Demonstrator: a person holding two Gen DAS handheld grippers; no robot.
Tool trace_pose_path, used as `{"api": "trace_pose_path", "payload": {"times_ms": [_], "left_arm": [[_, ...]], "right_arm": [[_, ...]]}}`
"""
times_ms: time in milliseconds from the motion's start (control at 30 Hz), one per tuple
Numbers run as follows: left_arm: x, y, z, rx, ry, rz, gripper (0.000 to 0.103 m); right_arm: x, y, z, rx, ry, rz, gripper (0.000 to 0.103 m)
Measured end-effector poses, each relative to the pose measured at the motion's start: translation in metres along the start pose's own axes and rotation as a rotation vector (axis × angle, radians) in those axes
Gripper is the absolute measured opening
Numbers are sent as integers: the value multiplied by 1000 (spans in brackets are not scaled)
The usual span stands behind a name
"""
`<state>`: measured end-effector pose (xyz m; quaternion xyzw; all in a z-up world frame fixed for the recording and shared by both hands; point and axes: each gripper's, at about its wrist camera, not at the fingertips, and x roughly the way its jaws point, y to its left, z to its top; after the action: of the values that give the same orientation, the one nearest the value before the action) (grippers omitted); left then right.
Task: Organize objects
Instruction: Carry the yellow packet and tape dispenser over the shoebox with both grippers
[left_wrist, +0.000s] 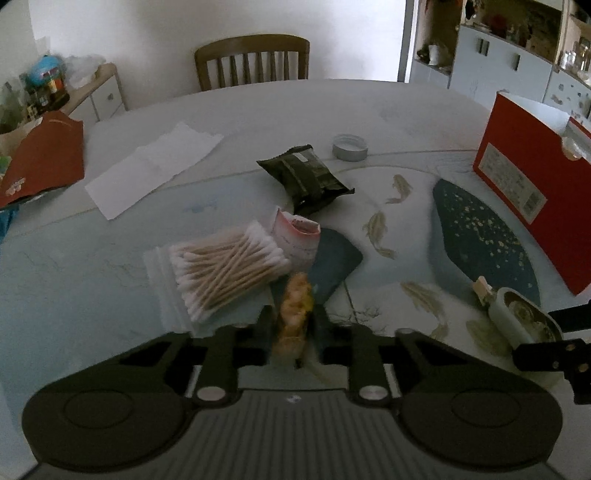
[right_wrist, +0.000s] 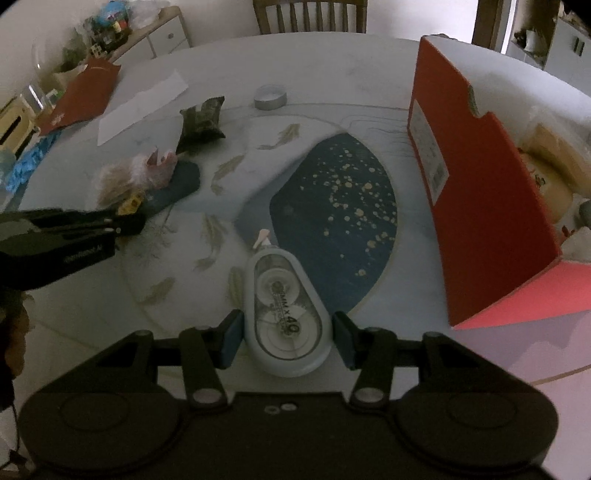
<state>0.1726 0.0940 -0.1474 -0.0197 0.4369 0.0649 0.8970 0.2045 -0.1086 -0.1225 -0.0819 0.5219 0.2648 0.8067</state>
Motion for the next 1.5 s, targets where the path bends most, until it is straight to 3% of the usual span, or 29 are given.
{"api": "trace_pose_path", "payload": {"times_ms": [600,933,1500], "left_arm": [[-49,-30,13,-71,-5,-143,18],[-68,-89,34,-10,-43,-208,18],[-78,-198,82,103,-102,-290,18]], "right_arm": [[-87,-31,21,7,-139,38,51],[-116,-83,23,61,-215,28,51],[-135,-192,20,156,-281,-71,51]]}}
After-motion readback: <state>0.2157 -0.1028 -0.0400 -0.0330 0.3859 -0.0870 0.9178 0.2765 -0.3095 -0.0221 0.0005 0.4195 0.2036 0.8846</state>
